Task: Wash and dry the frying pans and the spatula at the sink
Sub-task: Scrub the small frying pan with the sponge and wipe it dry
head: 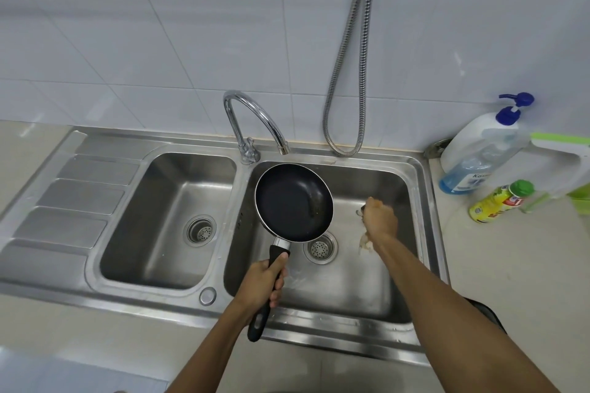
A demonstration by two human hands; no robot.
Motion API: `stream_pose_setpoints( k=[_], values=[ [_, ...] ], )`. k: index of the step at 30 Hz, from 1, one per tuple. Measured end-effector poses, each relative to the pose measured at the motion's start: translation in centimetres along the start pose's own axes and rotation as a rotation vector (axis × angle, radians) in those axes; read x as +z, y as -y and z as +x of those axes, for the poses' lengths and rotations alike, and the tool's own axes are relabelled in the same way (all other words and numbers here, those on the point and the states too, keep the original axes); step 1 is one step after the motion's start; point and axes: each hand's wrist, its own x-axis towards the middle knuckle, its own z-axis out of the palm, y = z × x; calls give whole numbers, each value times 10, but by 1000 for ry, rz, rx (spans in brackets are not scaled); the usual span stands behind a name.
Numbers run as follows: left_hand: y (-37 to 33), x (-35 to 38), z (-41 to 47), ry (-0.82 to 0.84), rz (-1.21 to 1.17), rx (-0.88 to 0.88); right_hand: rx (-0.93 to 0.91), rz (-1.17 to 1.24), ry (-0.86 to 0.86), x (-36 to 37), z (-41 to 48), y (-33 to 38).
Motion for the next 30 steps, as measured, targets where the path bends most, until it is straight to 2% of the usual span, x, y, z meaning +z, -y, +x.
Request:
stream_pose_setpoints(
  k=[2, 5, 8, 10, 13, 15, 17, 20, 24, 27, 30],
  values=[
    [-1, 1, -3, 2, -11, 6, -18, -74, -24, 9, 6, -3],
    [-2, 5, -6, 8, -26, 21, 36, 38, -105, 18, 14, -6],
    [-3, 9, -8, 13, -26, 31, 77, 28, -97, 19, 18, -10],
    [-5, 14, -9, 19, -29, 22, 44, 27, -42, 11, 11, -8],
    [-4, 24, -7, 34, -55, -9, -124, -71, -18, -14, 6, -6],
    [-3, 34, -3, 45, -80, -26, -288, -219, -159, -42, 6, -10],
    [-1, 48, 2, 40, -122, -43, -458, -418, -386, -75, 8, -21],
    [-1, 75, 6, 40, -188, -61, -514, -686, -599, -111, 22, -63],
    [1, 102, 4, 44, -245, -82, -437, -877, -428, -115, 35, -130],
    [-1, 115, 1, 44, -247, -74, -364, -876, -350, -115, 45, -127],
    [-8, 128, 0, 41, -229, -58, -378, -874, -387, -115, 39, -108]
  ],
)
